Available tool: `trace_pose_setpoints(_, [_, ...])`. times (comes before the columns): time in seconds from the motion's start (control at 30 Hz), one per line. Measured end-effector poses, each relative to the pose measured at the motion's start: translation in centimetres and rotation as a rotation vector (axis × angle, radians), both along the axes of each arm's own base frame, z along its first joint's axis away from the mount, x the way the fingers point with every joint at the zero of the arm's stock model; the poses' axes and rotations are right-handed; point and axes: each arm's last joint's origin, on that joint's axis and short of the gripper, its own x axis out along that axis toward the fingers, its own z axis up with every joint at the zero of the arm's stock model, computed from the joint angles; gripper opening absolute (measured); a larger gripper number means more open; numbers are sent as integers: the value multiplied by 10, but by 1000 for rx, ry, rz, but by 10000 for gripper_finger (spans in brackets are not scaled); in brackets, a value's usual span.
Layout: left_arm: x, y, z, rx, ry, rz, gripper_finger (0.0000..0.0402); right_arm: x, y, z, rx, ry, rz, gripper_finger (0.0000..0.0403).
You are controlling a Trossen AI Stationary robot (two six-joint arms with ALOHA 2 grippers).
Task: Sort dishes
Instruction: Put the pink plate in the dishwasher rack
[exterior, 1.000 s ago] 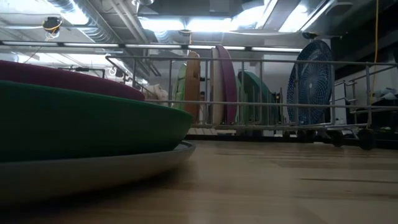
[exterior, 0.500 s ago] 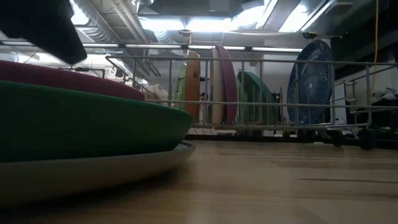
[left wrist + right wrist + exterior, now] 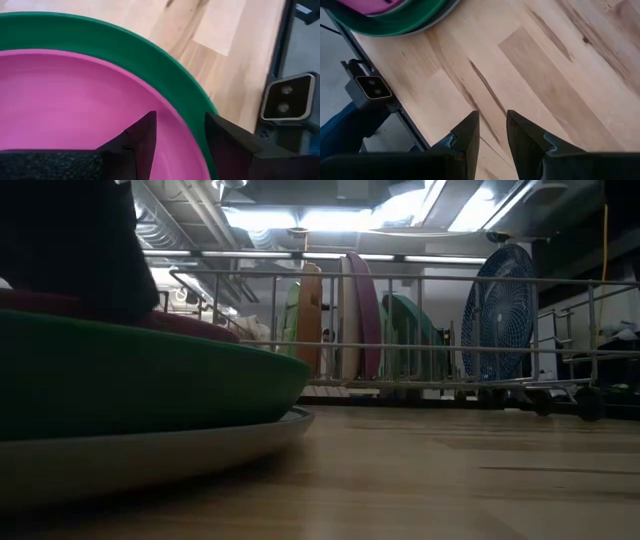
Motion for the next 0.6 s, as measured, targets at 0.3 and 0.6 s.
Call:
trace_pose_setpoints(0.3, [-4,5,-3,27,55,32,156,1,0,0,-28,-26,3,101])
trace_pose_setpoints(0.6, [-5,6,-4,25,69,37,153,1,0,0,-30,-27,3,101])
